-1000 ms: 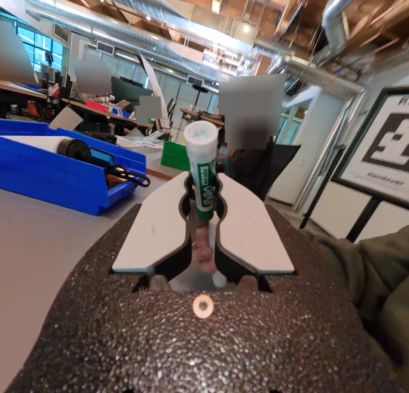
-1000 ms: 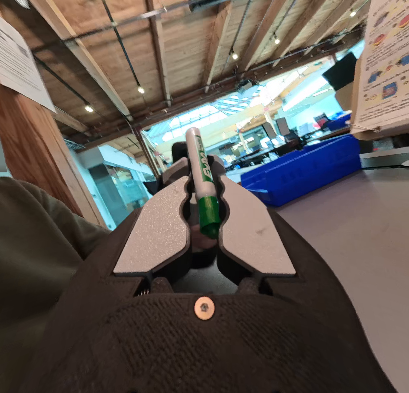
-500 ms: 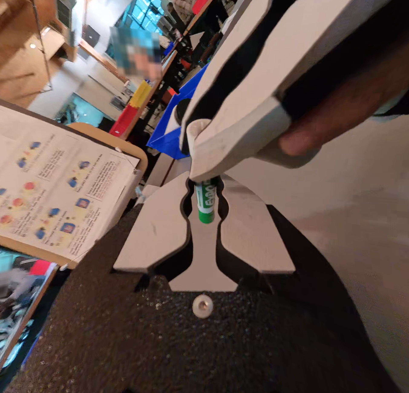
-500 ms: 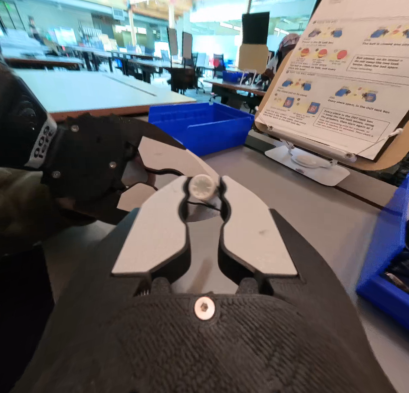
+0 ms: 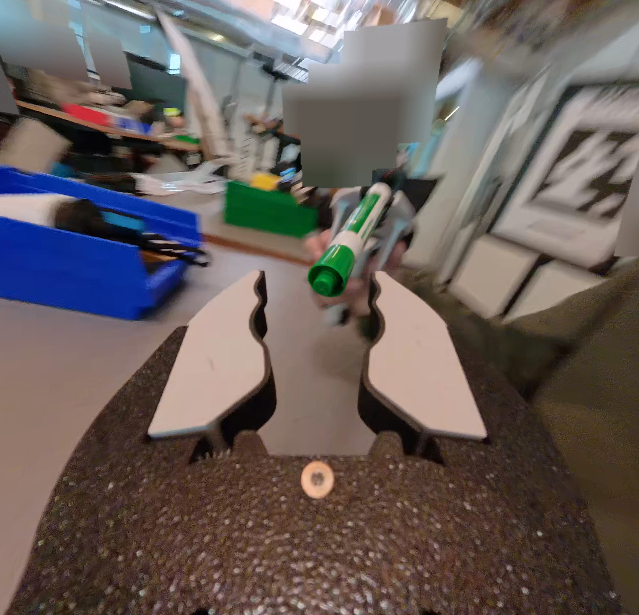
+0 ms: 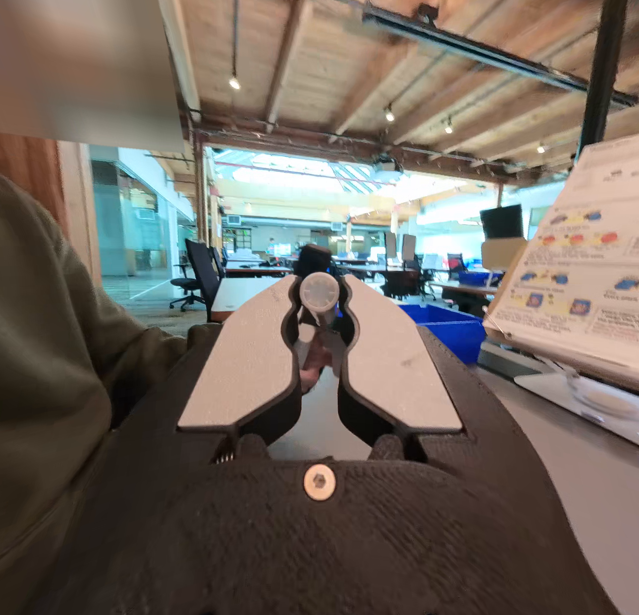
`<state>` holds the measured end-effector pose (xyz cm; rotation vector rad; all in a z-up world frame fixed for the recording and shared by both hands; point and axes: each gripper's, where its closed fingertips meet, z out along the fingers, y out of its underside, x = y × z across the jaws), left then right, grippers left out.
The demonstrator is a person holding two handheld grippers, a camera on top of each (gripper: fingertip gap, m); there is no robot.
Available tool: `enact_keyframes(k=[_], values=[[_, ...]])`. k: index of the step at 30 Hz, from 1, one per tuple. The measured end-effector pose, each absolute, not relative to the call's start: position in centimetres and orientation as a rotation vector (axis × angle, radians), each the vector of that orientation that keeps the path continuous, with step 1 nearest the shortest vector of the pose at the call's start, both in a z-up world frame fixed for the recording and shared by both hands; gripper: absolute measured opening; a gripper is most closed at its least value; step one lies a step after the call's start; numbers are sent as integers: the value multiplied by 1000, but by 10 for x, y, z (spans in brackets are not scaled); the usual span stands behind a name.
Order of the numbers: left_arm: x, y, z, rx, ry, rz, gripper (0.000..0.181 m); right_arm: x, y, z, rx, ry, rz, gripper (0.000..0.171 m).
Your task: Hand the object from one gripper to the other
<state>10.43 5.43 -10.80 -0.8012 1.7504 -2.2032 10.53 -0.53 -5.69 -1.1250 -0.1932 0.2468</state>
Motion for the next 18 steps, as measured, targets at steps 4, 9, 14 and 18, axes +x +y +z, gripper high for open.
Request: enact_keyframes(k=[4, 9, 14, 18], values=[[89, 42, -97, -891, 1723, -2717, 56, 96, -3, -62, -1095, -274, 193, 20], [89, 35, -102, -1005, 1725, -2872, 21, 90, 7, -78, -1182, -326, 158, 20], [102, 47, -120, -1010, 1795, -2566, 18, 114, 19, -107, -1443, -223, 46, 25], [121, 66, -154, -1023, 1956, -1918, 19, 124, 24, -119, -1619, -284, -265, 53]])
